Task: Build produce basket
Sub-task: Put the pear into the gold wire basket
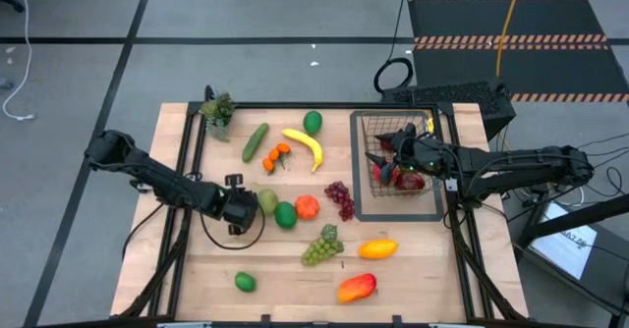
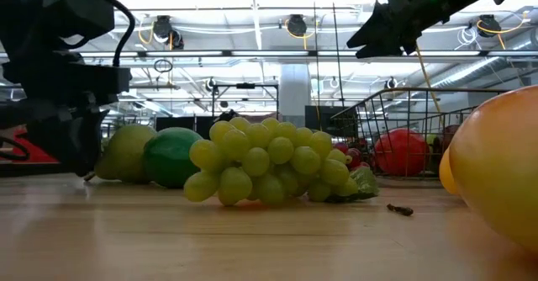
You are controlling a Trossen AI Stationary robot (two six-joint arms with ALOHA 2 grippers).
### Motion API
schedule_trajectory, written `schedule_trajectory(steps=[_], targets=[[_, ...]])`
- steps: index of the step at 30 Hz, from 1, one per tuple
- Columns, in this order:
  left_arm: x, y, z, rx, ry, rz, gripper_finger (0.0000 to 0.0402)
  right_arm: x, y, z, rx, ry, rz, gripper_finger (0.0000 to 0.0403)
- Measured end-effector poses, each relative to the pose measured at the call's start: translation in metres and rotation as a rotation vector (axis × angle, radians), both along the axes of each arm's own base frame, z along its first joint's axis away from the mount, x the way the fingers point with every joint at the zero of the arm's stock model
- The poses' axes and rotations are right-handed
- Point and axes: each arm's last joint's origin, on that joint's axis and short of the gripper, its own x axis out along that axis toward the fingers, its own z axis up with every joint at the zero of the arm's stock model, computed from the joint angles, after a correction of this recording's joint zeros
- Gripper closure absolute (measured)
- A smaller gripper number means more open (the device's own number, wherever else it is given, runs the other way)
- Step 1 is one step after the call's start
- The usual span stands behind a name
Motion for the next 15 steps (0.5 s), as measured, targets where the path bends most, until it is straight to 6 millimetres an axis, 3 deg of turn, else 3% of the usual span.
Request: schedule_trajectory(steps=[11,15], targets=[[-0.002,0.011,-0.010,-0.046,-0.015,0.061,0.0241,0.000,0.000,0.000,0.000,0.000,0.000,0.0122],[-0.004,0.012,-0.015,-0.048,-0.027,0.041,0.0257,0.000,0.001,0.000,0.007,0.000,0.018,0.0122]])
